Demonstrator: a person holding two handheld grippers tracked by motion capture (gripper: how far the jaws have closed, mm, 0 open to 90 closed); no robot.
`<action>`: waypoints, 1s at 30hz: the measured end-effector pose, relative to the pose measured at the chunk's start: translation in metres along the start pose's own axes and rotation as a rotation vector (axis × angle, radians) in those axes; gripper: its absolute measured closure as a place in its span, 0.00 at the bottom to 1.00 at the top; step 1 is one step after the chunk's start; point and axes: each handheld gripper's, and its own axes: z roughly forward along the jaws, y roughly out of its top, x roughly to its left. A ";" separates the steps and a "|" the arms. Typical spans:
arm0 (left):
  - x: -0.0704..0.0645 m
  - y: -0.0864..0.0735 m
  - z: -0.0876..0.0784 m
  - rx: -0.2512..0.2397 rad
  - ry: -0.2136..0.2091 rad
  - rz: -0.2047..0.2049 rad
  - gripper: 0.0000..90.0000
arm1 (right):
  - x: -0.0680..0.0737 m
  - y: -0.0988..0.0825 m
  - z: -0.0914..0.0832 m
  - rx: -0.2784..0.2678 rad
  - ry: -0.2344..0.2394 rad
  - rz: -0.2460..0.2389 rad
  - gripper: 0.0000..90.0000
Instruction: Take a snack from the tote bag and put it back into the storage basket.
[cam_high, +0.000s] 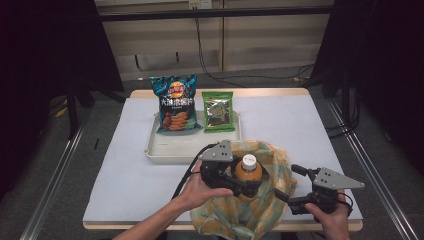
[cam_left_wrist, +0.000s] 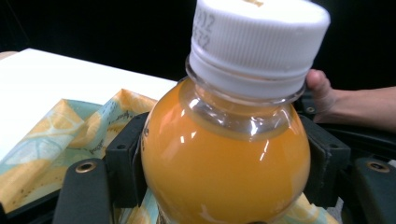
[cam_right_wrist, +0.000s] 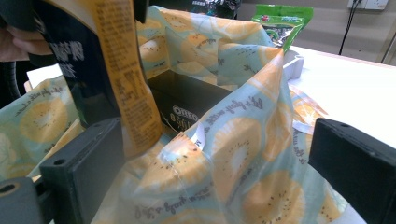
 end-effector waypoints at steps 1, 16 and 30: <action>0.000 0.001 -0.001 -0.002 -0.001 0.003 0.34 | 0.000 0.000 0.000 0.002 0.001 -0.002 0.03; -0.005 0.014 -0.008 0.001 -0.061 0.038 0.34 | 0.002 0.000 -0.003 -0.013 0.018 -0.002 0.02; 0.007 0.031 -0.020 -0.006 -0.075 0.029 0.34 | 0.002 0.000 -0.003 -0.014 0.026 -0.010 0.02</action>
